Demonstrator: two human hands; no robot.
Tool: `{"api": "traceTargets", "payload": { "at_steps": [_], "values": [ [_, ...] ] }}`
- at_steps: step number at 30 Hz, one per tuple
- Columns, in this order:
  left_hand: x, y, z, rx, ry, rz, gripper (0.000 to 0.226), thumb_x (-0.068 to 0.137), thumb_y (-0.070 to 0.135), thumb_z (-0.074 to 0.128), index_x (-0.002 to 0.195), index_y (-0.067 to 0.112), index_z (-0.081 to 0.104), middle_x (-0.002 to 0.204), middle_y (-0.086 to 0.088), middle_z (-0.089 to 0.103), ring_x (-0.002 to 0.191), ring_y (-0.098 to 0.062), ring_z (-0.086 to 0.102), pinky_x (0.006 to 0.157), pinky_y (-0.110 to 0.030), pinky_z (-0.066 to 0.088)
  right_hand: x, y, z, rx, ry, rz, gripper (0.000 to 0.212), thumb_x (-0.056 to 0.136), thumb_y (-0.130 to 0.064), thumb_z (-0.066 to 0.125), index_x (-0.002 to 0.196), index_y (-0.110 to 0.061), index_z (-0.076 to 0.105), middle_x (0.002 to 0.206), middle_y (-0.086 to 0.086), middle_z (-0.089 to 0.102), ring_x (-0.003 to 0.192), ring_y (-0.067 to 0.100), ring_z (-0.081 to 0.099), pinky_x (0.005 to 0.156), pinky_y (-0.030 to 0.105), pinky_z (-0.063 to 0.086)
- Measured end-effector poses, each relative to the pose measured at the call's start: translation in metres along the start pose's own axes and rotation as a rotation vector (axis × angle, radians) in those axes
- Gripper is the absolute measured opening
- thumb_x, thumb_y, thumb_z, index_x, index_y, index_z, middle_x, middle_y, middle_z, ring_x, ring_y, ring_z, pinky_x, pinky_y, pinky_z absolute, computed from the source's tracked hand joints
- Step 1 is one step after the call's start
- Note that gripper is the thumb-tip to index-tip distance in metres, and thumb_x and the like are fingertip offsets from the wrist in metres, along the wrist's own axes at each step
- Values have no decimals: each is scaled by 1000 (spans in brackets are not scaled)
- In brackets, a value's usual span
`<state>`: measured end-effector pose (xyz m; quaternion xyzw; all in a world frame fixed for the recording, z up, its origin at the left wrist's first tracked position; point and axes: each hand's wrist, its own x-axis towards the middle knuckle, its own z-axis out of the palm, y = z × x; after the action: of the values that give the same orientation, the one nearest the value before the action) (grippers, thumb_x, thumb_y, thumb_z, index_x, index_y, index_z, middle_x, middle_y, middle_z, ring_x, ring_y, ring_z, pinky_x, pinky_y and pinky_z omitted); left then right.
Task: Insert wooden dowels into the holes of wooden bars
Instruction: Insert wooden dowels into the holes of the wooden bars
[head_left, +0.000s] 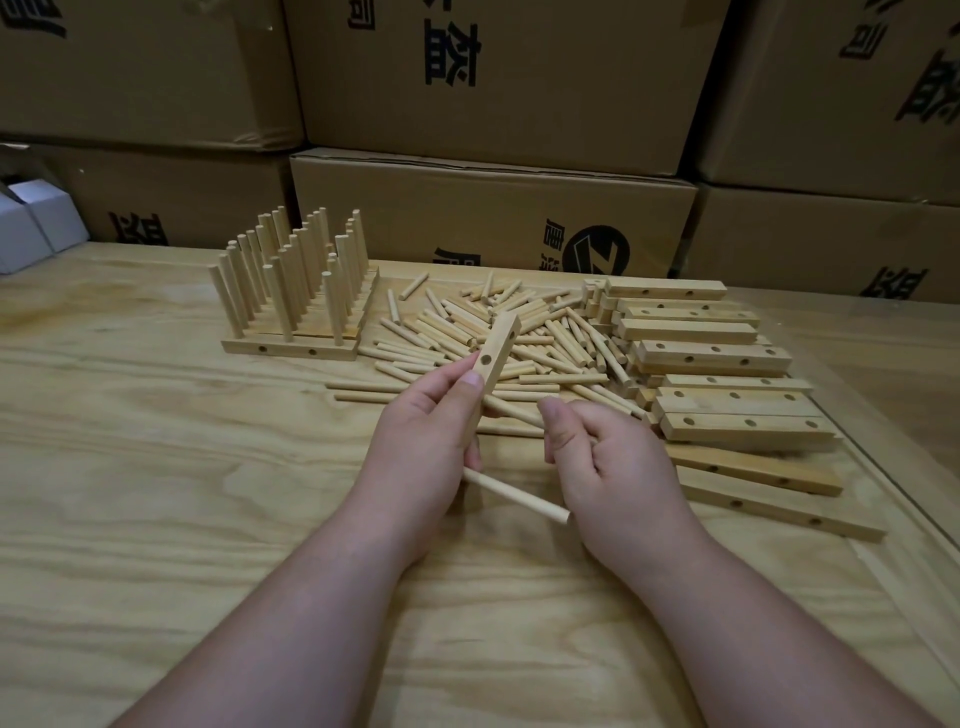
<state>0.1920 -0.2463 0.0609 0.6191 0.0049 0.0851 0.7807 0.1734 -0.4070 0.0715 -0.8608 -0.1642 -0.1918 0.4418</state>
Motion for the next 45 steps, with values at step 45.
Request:
{"api": "traceTargets", "payload": {
  "at_steps": [45],
  "values": [
    [-7, 4, 6, 128, 23, 11, 22, 102, 27, 58, 118, 33, 71, 57, 14, 62, 45, -8, 49, 44, -16, 41, 1, 6, -2, 98, 57, -31, 43, 99, -52, 31, 82, -27, 61, 78, -14, 58, 80, 9, 58, 68, 26, 42]
  ]
}}
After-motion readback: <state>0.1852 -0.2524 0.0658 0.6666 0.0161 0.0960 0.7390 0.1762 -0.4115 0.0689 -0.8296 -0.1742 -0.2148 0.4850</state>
